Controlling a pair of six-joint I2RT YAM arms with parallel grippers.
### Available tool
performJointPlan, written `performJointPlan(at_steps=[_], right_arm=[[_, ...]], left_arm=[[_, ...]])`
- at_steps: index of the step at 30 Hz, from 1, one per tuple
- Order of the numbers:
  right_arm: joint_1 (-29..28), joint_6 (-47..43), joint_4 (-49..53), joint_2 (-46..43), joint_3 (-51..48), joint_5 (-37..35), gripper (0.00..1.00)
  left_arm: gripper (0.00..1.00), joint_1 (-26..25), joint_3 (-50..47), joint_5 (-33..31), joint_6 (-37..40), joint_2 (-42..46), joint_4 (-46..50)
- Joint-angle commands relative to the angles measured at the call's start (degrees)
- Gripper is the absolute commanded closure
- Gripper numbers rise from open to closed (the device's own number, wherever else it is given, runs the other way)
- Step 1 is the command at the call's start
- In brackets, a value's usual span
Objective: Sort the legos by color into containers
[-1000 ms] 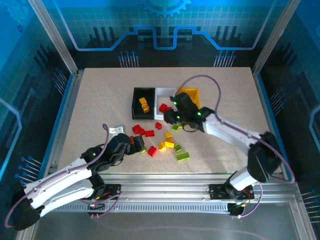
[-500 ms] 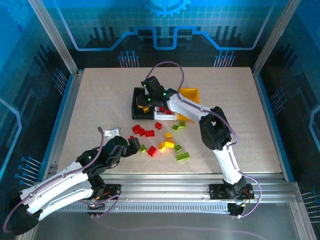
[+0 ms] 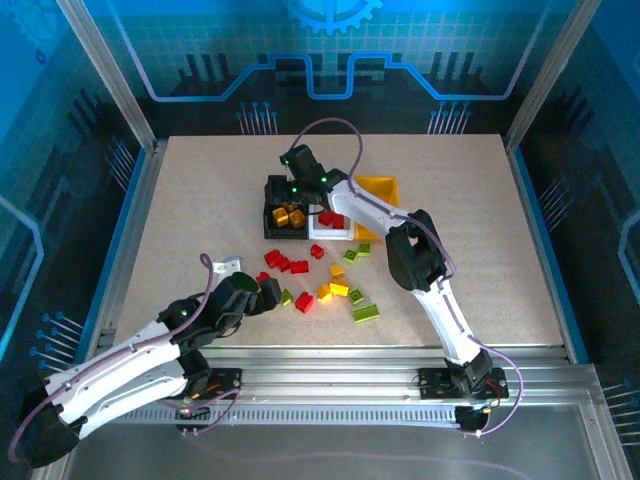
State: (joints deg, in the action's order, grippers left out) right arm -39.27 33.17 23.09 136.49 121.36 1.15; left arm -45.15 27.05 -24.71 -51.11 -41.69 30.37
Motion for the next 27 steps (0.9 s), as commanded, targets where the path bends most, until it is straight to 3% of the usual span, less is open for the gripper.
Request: performJointPlan(at_steps=[1,6,12,15,22,27], right_arm=[[0.1,-0.4,-0.8,-7.6,-2.8,0.6,0.34],[-0.3,1.9,-3.7,-18.6,-17.1,-0.9,0.34],[-1.0,3.2,-9.8,-32.7,-37.8,-1.7,0.35],[-1.1,3.6,-12.2,-37.7,-45.5,-2.0,0.35],[-1.1,3.0,-13.6,-45.8,-55.1,-4.1,0.35],[-1.0,2.3,-13.6,-49.1,-58.4,-6.0,0.35]], left_arm=[[0.01,0.4,-0.3,1.1,0.2,-1.1,-1.8],[0.03,1.7,1.0,3.3,0.9,-5.0,-2.4],[0.22,8.9,1.4,12.7,1.7,-14.7,-7.2],[0.28,10.8,1.4,14.4,1.7,-18.5,-10.9],[0.29,12.5,1.2,12.1,1.5,-23.0,-15.4],[0.36,13.0,1.2,12.0,1.4,-26.7,-15.8]])
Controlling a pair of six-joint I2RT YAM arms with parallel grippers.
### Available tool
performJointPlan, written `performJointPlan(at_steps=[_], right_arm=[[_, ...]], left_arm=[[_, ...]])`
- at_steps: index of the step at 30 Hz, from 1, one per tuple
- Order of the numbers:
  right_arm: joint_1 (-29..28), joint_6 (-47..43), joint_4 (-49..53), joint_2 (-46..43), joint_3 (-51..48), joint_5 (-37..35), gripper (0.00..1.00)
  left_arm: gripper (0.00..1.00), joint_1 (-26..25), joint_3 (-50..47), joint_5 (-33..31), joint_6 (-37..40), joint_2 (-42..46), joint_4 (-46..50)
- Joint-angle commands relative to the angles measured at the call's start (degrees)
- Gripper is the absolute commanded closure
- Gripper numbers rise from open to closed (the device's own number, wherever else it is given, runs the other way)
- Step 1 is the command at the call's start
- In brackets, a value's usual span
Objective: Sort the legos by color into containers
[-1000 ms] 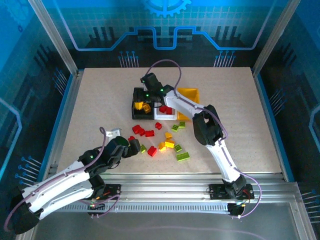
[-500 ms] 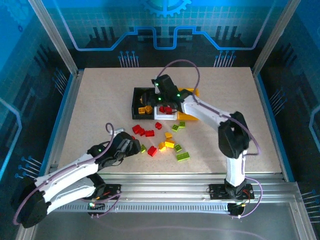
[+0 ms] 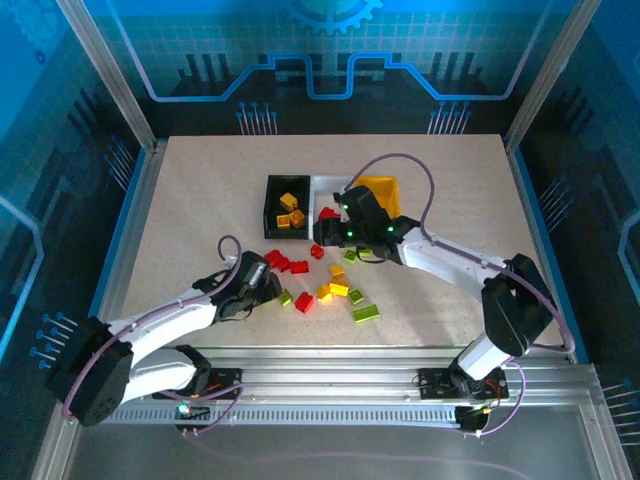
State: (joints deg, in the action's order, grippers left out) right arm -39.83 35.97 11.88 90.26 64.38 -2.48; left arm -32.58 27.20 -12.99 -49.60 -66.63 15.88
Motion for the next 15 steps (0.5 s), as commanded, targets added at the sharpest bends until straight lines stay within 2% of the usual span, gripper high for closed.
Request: performJointPlan(at_steps=[1,4,8,15], right_arm=[[-0.4,-0.5,-2.6,-3.3,-2.0,-2.5,0.35],[-0.2,-0.4,-2.9,-4.4,-3.3,-3.0,0.35],[-0.1,-0.2,-2.9,-5.4,-4.8,-3.5,0.35],[0.8,0.5,-2.5,-8.8,-7.5,-5.2,0.35]], left_arm=[[0.36,0.5,1.1,0.2,-0.2,-2.6,-1.4],[0.4,0.4,1.2,-0.3,0.0,-5.6,-1.3],[0.52,0.5,0.6,0.4,-0.3,-7.5,-2.1],[0.69,0.1,1.1,0.8,0.3,-2.5,1.3]])
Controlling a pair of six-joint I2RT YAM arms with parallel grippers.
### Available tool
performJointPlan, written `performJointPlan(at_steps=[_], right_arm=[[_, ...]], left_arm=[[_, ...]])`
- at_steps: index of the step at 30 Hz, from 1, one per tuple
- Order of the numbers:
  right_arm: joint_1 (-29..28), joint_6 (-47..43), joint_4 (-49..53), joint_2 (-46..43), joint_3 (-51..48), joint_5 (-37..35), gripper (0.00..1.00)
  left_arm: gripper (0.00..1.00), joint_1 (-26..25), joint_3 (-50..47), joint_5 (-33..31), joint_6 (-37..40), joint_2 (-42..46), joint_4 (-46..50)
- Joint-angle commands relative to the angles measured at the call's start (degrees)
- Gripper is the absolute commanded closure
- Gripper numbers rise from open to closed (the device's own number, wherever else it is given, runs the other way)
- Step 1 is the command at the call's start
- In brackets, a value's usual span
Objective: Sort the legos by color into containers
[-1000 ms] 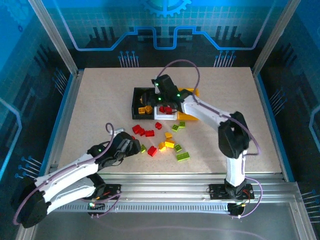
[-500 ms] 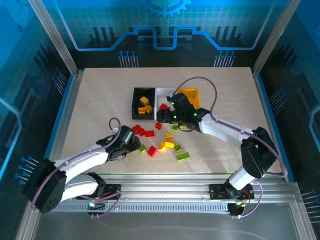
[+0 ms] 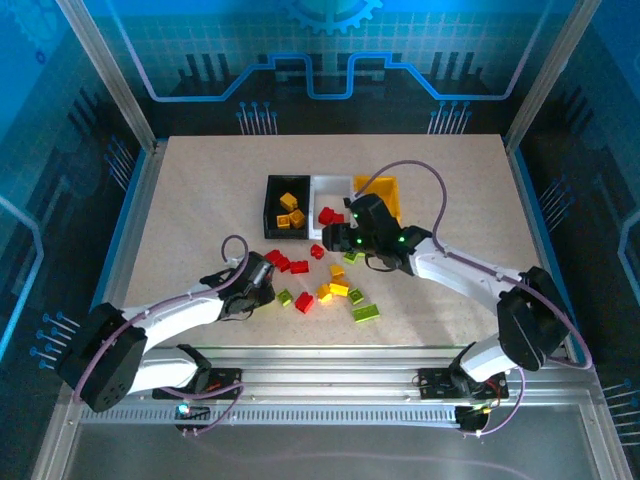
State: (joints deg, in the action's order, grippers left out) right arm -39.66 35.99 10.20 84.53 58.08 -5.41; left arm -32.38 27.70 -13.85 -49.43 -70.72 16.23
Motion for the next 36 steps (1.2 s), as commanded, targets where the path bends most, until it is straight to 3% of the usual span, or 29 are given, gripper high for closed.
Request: performJointPlan(at_steps=[1,4,8,18,27,31,36], right_arm=[[0.9,0.7,-0.7,-3.8,-1.8,-2.7,0.35],[2.1,1.8,-0.3,-7.4,-4.8,-4.5,0.35],[4.3,3.2,1.6,-13.1,-10.1,-6.5,0.35],[8.5,4.9,6.8,-24.4,-20.3,-7.3,0.34],[9.9,4.8,9.6,-29.3,-23.7,-6.6,0.33],[10.7,4.5,10.5,-31.1,-23.9,-6.2,0.33],[11.0,4.0,11.2,-32.4,-23.8,-5.3,0.32]], left_arm=[[0.7,-0.8,1.5,1.5,0.7,2.8,1.9],[0.71,-4.1,7.2,-0.2,2.8,4.7,6.1],[0.71,-7.4,18.2,-0.3,5.5,-0.6,6.4],[0.71,-9.5,52.7,1.9,12.3,-31.3,1.9],[0.69,-9.4,82.2,2.5,15.2,-54.2,9.0],[0.59,-9.3,91.5,2.6,15.2,-61.4,13.5],[0.41,-9.3,96.3,4.9,13.6,-64.6,14.4]])
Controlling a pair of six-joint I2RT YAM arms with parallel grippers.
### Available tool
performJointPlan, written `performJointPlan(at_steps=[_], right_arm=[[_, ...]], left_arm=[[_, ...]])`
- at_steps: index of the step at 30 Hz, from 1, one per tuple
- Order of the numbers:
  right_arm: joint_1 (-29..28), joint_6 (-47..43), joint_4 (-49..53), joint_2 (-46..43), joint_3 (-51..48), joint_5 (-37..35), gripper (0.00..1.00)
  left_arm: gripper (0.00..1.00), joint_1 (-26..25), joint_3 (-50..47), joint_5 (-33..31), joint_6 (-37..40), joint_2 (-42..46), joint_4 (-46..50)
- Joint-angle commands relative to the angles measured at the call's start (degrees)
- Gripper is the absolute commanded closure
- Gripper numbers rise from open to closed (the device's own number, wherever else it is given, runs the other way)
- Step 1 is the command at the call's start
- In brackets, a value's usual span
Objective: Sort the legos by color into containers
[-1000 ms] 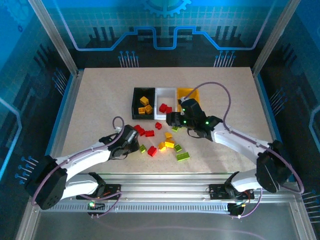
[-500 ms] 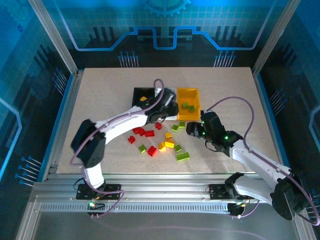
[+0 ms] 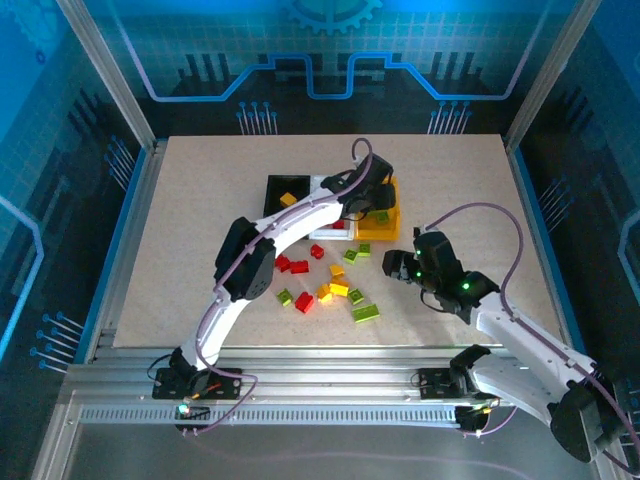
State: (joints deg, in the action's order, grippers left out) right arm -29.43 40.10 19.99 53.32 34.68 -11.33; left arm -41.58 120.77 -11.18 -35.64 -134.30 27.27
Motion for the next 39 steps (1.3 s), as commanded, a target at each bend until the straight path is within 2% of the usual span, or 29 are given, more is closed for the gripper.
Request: performJointPlan(at_steps=[1,7,13,16,23,26,31,35,39], right_arm=[[0.9,-0.1,1.3,-1.4,-0.5,0.7,0.31],[1.0,-1.0,0.3,-0.7,-0.7,3.9,0.3],[0.4,-2.5,-2.9,4.5,-0.4,8.8,0.3],[-1.6,-4.3,-4.2,9.5,1.1,10.7,0.3],[-5.6,-1.7,-7.1,20.5,5.4,4.6,0.3],[-6.0,-1.2,-7.9,24.0,7.8,5.2,0.32],[-9.7,-3.7,-2.7,24.7,9.2,6.0,0.3],[-14.4,-1.6,2.7,22.7,6.1,4.5,0.26],[-20.1,2.1,6.0,23.0,3.7,-1.0,0.22]], left_arm=[[0.39,-0.2,3.7,2.7,-0.6,-1.1,3.3],[0.25,-0.8,1.3,4.6,-1.6,4.4,1.6],[0.01,-2.2,-17.7,5.3,-2.2,19.8,-8.4],[0.01,-3.0,-28.7,5.3,-2.5,28.2,-12.2],[0.01,-3.8,-57.9,3.1,-6.4,48.7,-19.6],[0.01,-3.9,-68.4,1.4,-8.0,57.0,-19.6],[0.01,-4.1,-81.0,-1.4,-10.7,70.5,-14.4],[0.01,-4.0,-88.5,-3.1,-13.9,80.1,-11.4],[0.01,-3.9,-92.5,-4.6,-16.1,85.4,-10.3]])
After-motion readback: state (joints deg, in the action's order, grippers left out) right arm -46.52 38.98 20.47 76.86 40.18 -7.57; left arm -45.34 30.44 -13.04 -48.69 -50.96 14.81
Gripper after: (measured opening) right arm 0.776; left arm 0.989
